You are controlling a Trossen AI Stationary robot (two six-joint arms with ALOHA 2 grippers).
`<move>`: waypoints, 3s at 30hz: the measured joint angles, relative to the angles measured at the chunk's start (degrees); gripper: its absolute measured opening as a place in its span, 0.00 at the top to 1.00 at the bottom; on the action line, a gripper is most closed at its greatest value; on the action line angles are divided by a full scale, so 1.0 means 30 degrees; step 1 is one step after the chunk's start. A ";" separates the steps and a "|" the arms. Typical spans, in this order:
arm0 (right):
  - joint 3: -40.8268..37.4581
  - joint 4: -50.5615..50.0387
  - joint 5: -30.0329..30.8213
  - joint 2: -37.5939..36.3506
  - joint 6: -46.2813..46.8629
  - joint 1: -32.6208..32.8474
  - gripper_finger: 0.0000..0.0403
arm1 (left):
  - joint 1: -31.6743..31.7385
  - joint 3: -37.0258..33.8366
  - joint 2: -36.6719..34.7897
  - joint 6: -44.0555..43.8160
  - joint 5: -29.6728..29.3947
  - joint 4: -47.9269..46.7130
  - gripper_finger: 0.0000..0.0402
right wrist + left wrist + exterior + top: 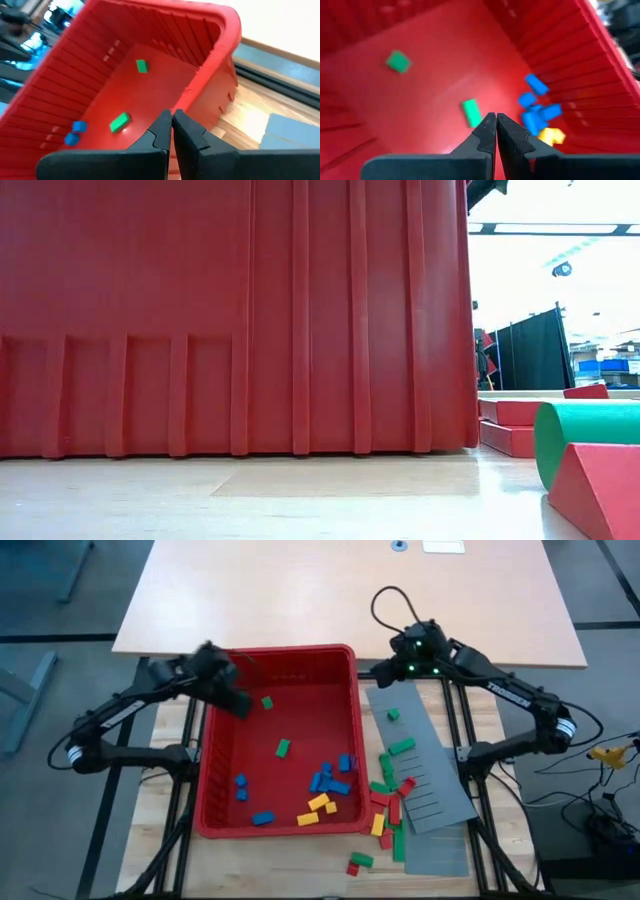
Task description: Sort blocks
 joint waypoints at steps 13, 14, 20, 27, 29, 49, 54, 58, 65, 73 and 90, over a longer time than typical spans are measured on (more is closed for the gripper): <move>0.0000 0.0060 0.0171 -0.2199 0.0395 0.0051 1.00 | -0.2389 -0.2831 0.5829 -0.0075 0.0884 0.2874 0.62; 0.0000 0.0056 0.0171 -0.2212 0.0443 0.0051 1.00 | -0.2642 -0.2836 0.6305 -0.0163 0.0976 0.3328 0.57; 0.0000 0.0048 0.0171 -0.2212 0.0515 0.0131 1.00 | -0.4111 -0.2836 0.8984 -0.1028 0.2362 0.5411 0.31; 0.0000 0.0048 0.0171 -0.2212 0.0515 0.0226 1.00 | -0.5573 -0.2836 1.1359 -0.2222 0.2667 0.5741 0.13; 0.0000 0.0048 0.0171 -0.2212 0.0515 0.0260 1.00 | -0.5834 -0.2836 1.1864 -0.2682 0.2520 0.5732 0.11; 0.0007 0.0040 0.0164 -0.2206 0.0588 0.0910 1.00 | -0.6005 -0.2836 1.3978 -0.3485 -0.1550 0.6642 0.12; 0.0007 0.0040 0.0167 -0.2205 0.0592 0.1134 1.00 | -0.6005 -0.2836 1.5134 -0.3406 -0.1548 0.6697 0.12; 0.0015 0.0038 0.0166 -0.2205 0.0595 0.1309 1.00 | -0.5999 -0.2756 1.5619 -0.3346 -0.1572 0.6653 0.13; 0.0022 0.0033 0.0171 -0.2205 0.0588 0.1348 1.00 | -0.5987 -0.2832 1.5529 -0.3255 -0.1960 0.6556 0.35; 0.0022 0.0040 0.0171 -0.2205 0.0566 0.1348 1.00 | -0.6007 -0.2822 1.5558 -0.2729 -0.1515 0.7062 0.74; 0.0022 0.0869 0.0007 -0.2197 0.0209 0.1744 1.00 | -0.6107 -0.2053 0.9892 -0.2680 -0.2107 0.7644 0.74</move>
